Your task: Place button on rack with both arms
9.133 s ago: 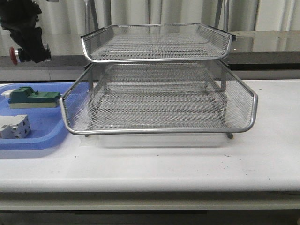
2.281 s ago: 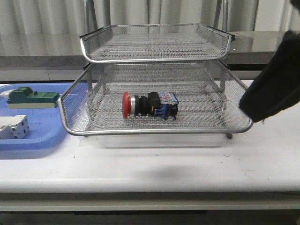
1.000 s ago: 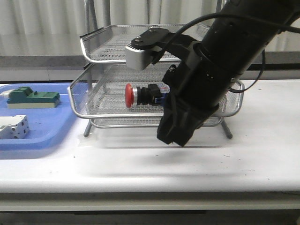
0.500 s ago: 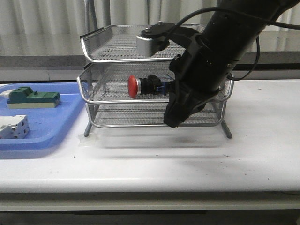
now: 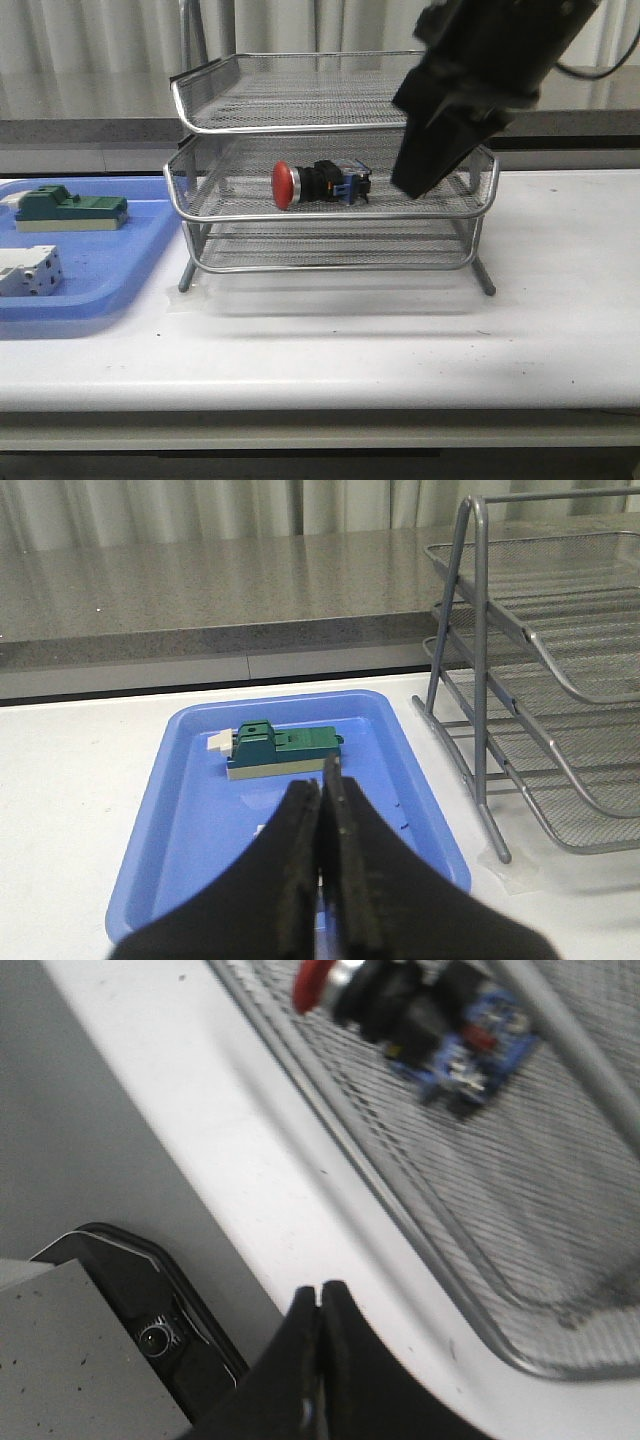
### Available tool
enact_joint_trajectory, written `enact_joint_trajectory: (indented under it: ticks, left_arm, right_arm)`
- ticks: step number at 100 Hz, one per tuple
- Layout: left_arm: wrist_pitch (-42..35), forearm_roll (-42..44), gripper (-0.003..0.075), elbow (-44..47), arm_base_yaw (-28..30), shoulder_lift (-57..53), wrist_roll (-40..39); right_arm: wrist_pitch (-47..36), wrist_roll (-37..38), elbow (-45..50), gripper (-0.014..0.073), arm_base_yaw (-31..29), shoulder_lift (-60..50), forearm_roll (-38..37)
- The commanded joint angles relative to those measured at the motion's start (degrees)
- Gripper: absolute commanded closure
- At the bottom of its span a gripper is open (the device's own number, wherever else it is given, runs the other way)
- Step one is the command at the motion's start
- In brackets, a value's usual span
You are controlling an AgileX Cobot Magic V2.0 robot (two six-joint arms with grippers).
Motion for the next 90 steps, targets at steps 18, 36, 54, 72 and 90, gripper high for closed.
enact_joint_trajectory:
  ticks: [18, 36, 54, 72, 90]
  left_arm:
    - [-3.9, -0.7, 0.074, -1.7, 0.1, 0.3, -0.4]
    - [-3.9, -0.7, 0.074, -1.7, 0.1, 0.3, -0.4]
    - [-3.9, -0.7, 0.074, -1.7, 0.1, 0.3, -0.4]
    - [-3.9, -0.7, 0.074, -1.7, 0.1, 0.3, -0.4]
    - [-3.9, -0.7, 0.074, -1.7, 0.1, 0.3, -0.4]
  right_arm:
    - [3.5, 13.0, -1.4, 0.0654, -6.9, -14.5, -8.9]
    - [3.5, 15.3, 2.4, 0.0654, -14.1, -23.6, -8.9]
    - [3.0, 17.0, 8.7, 0.0654, -21.2, -32.5, -8.9]
    - [0.9, 19.2, 16.4, 0.0654, -24.6, -42.5, -8.9]
    - [-0.5, 20.0, 23.3, 0.0654, -24.7, -53.5, -8.6]
